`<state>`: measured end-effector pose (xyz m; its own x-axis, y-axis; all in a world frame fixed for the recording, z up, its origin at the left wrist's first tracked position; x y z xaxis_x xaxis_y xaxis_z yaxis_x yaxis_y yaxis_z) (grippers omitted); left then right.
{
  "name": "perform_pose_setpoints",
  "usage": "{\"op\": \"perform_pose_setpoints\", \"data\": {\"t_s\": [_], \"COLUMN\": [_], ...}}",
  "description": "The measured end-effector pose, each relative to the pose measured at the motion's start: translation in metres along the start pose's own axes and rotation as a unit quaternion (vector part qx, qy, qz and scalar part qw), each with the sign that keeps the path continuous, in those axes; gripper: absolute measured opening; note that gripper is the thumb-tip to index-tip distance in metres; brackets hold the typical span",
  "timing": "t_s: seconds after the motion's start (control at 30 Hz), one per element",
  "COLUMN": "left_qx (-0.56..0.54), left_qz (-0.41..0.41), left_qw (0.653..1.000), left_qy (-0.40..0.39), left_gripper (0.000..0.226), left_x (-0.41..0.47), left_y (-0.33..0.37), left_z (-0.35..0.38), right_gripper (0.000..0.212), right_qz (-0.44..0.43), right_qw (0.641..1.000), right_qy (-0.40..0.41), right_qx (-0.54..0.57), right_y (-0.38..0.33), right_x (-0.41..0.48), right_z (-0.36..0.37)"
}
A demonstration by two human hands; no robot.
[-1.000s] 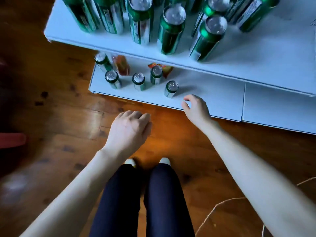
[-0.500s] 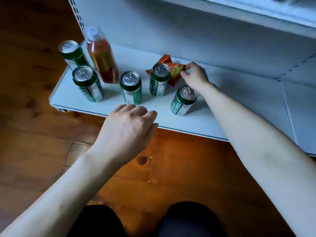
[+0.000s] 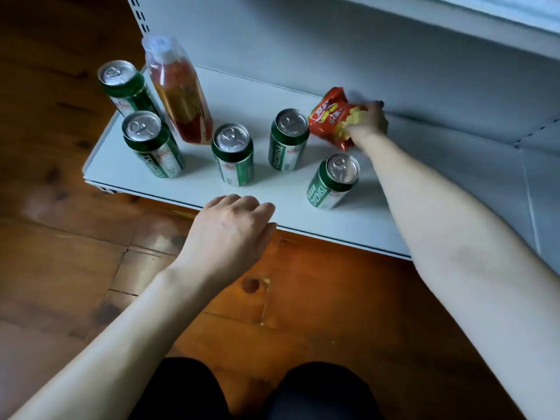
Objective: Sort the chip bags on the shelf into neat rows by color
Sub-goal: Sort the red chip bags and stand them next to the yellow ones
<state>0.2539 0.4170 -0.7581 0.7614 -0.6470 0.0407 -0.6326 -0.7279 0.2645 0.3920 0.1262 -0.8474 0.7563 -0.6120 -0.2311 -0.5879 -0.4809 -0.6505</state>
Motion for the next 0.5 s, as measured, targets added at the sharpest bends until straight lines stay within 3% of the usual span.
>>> {"op": "perform_pose_setpoints", "data": {"t_s": [0.13,0.27,0.5], "left_qx": [-0.017,-0.048,-0.155], "left_qz": [-0.007,-0.001,0.010], "left_qw": [0.998,0.991,0.981], "left_qy": [-0.064,-0.126,-0.118], "left_gripper": [0.034,0.033,0.048], "left_x": [-0.014,-0.031,-0.034], "left_y": [0.028,0.078,0.181], "left_z": [-0.008,-0.056,-0.211], "right_gripper": [0.048,0.051,0.072], "right_qz": [0.076,0.170,0.076], "right_qw": [0.992,0.982,0.984], "right_qy": [0.083,0.040,-0.107], "right_qx": [0.062,0.069,0.124], "right_y": [0.059,0.103,0.016], "right_x": [-0.065,-0.174,-0.355], "right_z": [-0.088,-0.150,-0.281]}}
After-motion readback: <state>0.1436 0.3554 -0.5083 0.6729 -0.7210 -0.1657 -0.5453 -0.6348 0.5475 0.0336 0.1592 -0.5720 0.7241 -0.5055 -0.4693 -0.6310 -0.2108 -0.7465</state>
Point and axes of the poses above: each hand's wrist, its own x-axis towards the middle knuckle, its own z-axis out of the palm, y = z × x, the point moved 8 cm from there along x, towards the middle knuckle, and after that the axes turned 3 degrees about -y, right-handed, at the moved point
